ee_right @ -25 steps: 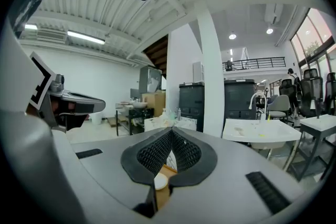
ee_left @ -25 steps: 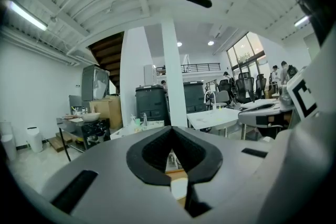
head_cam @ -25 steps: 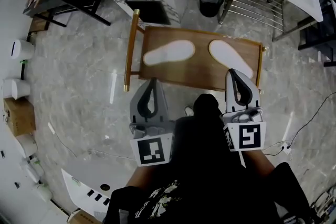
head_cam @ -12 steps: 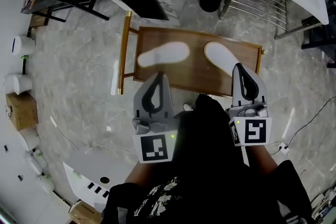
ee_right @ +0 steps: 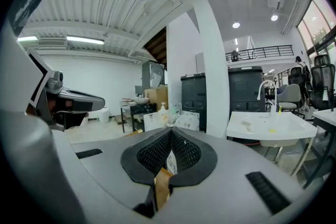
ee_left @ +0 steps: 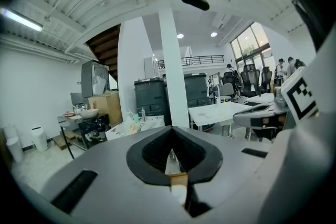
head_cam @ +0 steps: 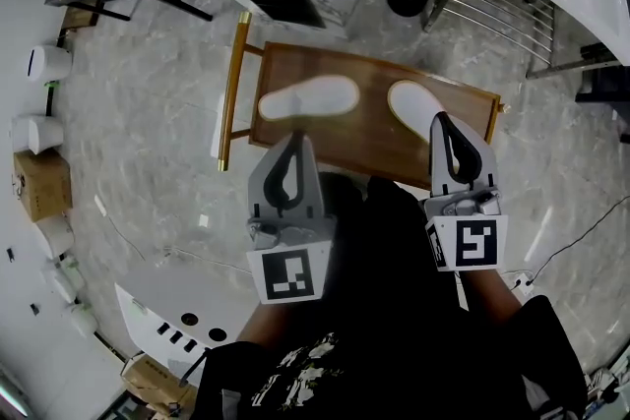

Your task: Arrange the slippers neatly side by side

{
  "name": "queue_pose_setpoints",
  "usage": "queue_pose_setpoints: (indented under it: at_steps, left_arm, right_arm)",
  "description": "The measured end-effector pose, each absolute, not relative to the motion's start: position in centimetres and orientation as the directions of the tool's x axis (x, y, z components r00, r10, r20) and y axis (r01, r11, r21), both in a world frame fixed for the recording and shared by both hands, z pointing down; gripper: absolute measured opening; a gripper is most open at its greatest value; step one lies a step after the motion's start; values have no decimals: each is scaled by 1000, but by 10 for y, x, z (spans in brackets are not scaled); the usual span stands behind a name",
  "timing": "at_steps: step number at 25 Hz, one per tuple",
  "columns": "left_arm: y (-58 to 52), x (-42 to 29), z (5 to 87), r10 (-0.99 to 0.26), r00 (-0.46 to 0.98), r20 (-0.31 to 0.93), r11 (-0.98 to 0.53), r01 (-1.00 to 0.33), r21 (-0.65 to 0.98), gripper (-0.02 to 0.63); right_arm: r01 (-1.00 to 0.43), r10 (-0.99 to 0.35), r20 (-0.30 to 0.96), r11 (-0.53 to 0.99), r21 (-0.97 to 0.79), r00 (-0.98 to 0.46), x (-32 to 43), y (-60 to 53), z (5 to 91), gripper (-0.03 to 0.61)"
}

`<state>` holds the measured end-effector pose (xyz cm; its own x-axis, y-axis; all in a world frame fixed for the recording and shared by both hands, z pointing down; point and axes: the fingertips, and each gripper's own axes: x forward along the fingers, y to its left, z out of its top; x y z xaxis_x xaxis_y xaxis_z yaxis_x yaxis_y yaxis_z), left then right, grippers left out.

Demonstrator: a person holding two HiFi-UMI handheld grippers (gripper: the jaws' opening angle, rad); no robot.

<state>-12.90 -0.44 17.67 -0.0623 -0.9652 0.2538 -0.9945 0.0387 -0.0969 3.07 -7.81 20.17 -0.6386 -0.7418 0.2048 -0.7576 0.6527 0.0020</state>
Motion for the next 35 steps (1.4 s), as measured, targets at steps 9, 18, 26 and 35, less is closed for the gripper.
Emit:
queue_pose_setpoints:
  at_steps: [9,18,26,35]
  left_arm:
    - [-21,-156,205,-952,-46,302,22,-996,-84,3]
    - [-31,-177,257,-906,28,422,-54,-997,-48,3]
    - [-30,-187,293,-876,38,480,-51,-999,-14,2]
    - [-28,-193,325,-849,13,528,-14,-1000,1,2]
  right_arm:
    - [-752,-725,262,659,-9,-637,-2,-91,225,-2]
    - [-775,-721,350,632,-24,-598,-29,-100,260,-2]
    - [-758,-674,428,650,-43,-602,-42,-95,301,-2]
    - [-733,-621,483,677,-67,-617,-50,-90,340,-2]
